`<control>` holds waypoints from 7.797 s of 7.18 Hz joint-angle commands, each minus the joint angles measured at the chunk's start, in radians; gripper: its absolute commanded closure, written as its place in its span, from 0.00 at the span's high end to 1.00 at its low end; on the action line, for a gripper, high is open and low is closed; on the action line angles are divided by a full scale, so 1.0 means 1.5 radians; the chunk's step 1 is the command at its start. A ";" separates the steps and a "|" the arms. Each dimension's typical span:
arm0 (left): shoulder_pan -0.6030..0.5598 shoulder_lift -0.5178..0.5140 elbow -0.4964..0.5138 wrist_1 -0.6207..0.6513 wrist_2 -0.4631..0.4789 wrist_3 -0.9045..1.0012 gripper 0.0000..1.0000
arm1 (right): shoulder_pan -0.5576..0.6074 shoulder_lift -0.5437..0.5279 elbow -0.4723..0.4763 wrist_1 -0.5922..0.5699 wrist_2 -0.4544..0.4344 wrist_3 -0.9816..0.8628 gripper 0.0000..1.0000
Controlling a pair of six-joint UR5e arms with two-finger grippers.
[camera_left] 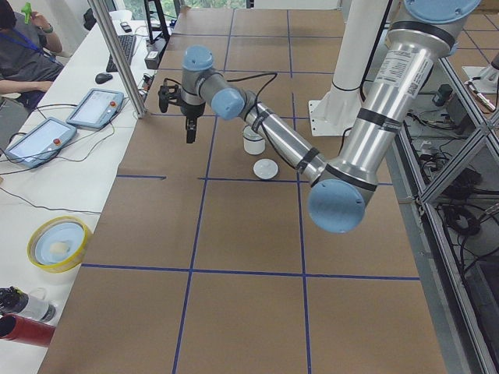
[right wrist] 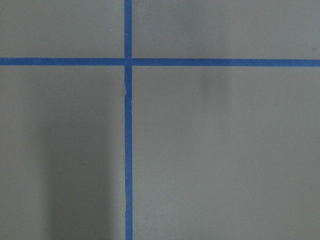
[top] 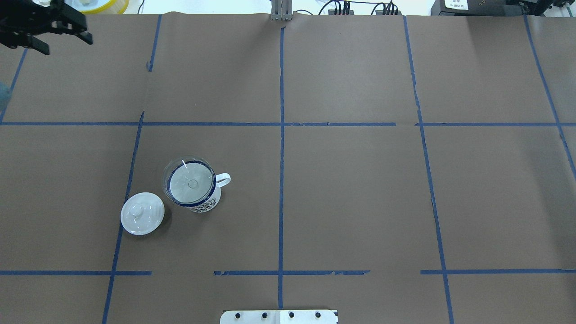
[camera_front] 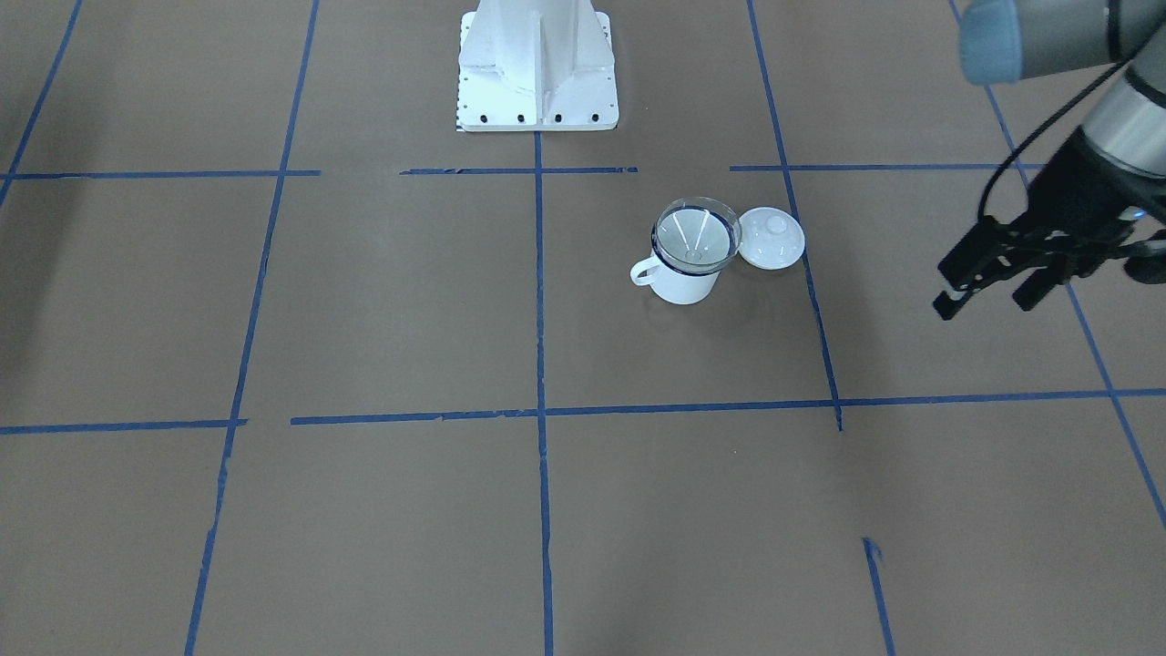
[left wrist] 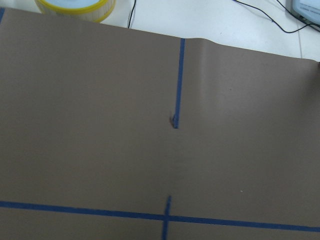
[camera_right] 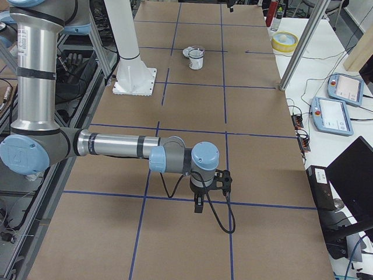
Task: Remove funnel from cup
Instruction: 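Lower the left gripper onto the glass funnel and grasp its rim, then lift the glass funnel out of the mug with the left gripper, then carry the funnel farther from the robot and set it down, then release the funnel and move the left gripper to the white lid, then lower the left gripper and grasp the white lid by its knob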
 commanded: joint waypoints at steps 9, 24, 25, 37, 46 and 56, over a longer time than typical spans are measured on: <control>0.401 -0.104 0.035 0.093 0.200 -0.279 0.35 | 0.000 0.000 0.000 0.000 0.000 0.000 1.00; 0.090 -0.061 0.195 -0.410 0.295 -0.545 0.00 | 0.000 0.000 0.000 0.000 0.000 0.000 1.00; 0.107 -0.060 0.283 -0.522 0.340 -0.593 0.00 | 0.000 0.000 0.000 0.000 0.000 0.000 1.00; 0.184 -0.059 0.411 -0.683 0.466 -0.507 1.00 | 0.000 0.000 -0.001 0.000 0.000 0.000 1.00; 0.259 0.348 -0.280 -0.098 0.193 -0.121 1.00 | 0.000 0.000 0.000 0.000 0.000 0.000 1.00; 0.357 0.297 -0.055 -0.293 0.186 -0.149 0.99 | 0.000 0.000 0.000 0.000 0.000 0.000 1.00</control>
